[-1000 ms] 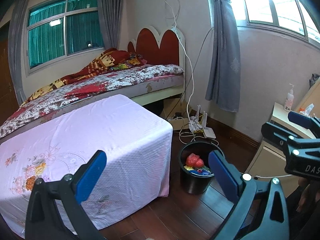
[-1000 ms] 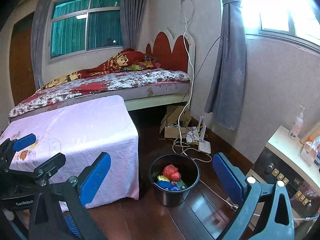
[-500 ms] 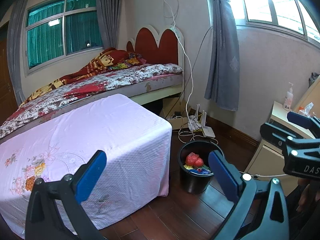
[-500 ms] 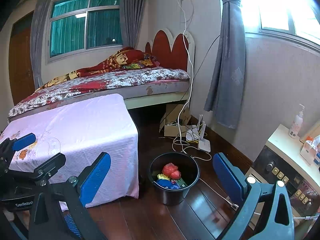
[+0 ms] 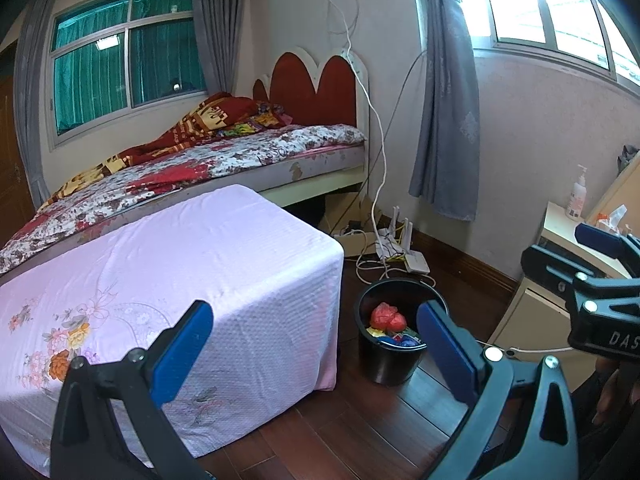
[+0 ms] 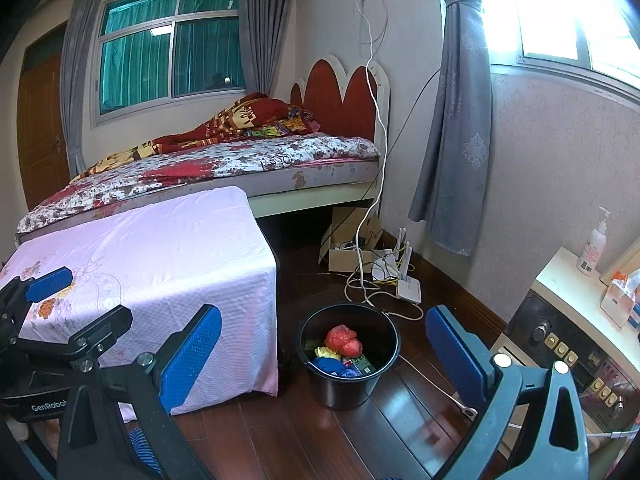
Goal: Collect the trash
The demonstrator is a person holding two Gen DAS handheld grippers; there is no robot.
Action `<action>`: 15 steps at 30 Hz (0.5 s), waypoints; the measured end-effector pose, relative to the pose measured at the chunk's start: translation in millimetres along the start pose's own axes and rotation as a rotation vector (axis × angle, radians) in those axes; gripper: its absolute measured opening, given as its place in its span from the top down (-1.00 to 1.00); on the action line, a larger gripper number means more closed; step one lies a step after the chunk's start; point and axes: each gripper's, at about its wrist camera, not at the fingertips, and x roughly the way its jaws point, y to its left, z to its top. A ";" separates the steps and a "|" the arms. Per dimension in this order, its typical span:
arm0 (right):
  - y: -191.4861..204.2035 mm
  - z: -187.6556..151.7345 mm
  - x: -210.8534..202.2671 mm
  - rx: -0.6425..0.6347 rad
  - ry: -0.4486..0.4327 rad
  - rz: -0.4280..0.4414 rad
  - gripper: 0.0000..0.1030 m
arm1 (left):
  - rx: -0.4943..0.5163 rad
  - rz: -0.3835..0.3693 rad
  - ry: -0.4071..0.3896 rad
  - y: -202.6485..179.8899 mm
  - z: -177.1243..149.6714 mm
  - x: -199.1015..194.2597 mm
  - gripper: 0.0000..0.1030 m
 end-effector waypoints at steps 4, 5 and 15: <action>1.1 -0.4 -1.5 -0.001 0.001 -0.001 -1.00 | 0.000 0.000 0.001 -0.8 -0.3 -0.1 -0.98; 1.3 -0.4 -2.0 -0.001 0.000 -0.002 -1.00 | -0.001 -0.001 0.000 -0.7 -0.3 -0.2 -0.98; 0.8 -0.1 -2.1 -0.001 0.002 -0.001 -1.00 | 0.001 -0.003 0.000 -0.4 -0.1 -0.1 -0.98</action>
